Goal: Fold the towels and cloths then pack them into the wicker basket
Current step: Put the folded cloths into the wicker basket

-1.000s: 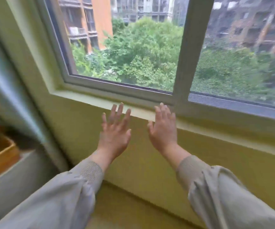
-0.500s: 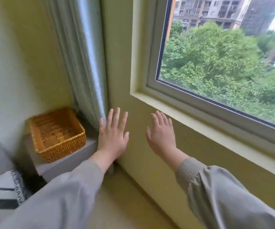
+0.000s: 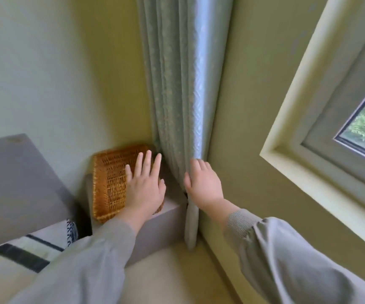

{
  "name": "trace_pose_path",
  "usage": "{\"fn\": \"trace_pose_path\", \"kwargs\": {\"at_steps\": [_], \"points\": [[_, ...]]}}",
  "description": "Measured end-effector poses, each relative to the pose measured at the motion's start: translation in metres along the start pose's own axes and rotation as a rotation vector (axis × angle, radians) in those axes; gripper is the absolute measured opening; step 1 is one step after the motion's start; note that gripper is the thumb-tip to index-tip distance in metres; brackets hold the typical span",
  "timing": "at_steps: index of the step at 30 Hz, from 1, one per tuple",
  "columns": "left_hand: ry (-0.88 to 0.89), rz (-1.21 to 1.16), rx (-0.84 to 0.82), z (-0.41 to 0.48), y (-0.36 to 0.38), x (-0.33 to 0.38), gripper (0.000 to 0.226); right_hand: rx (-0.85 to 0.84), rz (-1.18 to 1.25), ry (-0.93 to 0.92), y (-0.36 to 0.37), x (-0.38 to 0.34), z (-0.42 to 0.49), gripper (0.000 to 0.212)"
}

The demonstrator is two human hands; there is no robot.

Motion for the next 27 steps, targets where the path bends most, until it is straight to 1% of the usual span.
{"fn": "trace_pose_path", "kwargs": {"at_steps": [2,6,8,10,13,17,18,20,22,23,25,26,27], "points": [[-0.049,-0.004,-0.033,0.028,0.018,-0.038,0.068,-0.032,0.044,-0.022,0.028,-0.016,0.037,0.042],[-0.073,0.007,-0.099,0.079,0.061,-0.107,0.07,-0.084,0.104,0.015,0.087,-0.036,0.096,0.044],[-0.057,-0.028,-0.137,0.107,0.08,-0.138,0.07,-0.107,0.113,0.089,0.123,-0.043,0.123,0.043],[-0.023,-0.05,-0.197,0.136,0.102,-0.17,0.069,-0.129,0.141,0.199,0.159,-0.051,0.15,0.04],[0.023,-0.066,-0.261,0.17,0.135,-0.218,0.068,-0.206,0.181,0.34,0.21,-0.065,0.186,0.036],[-0.036,-0.106,-0.367,0.19,0.181,-0.271,0.068,-0.309,0.153,0.464,0.261,-0.072,0.218,0.041],[-0.077,-0.128,-0.402,0.191,0.195,-0.283,0.068,-0.332,0.138,0.491,0.272,-0.071,0.224,0.043],[-0.218,-0.203,-0.469,0.191,0.219,-0.309,0.072,-0.37,0.087,0.52,0.29,-0.066,0.235,0.048],[-0.386,-0.316,-0.491,0.194,0.238,-0.336,0.085,-0.398,0.065,0.576,0.302,-0.053,0.245,0.054],[-0.46,-0.397,-0.481,0.197,0.246,-0.347,0.093,-0.422,0.077,0.634,0.31,-0.043,0.248,0.059],[-0.647,-0.673,-0.436,0.199,0.265,-0.366,0.101,-0.482,0.144,0.753,0.324,-0.023,0.247,0.066],[-0.773,-0.81,-0.416,0.197,0.277,-0.374,0.101,-0.522,0.202,0.816,0.336,-0.01,0.245,0.066],[-0.887,-0.895,-0.396,0.192,0.286,-0.381,0.098,-0.567,0.264,0.871,0.346,-0.001,0.241,0.062]]}}
Point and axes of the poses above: each hand's wrist, its own z-axis towards the middle knuckle, its own y-axis out of the palm, x = y × z, the point moved 7 cm from there along z, towards the middle knuckle, and after that the axes turned 7 degrees about -x, right-handed, at the moved point
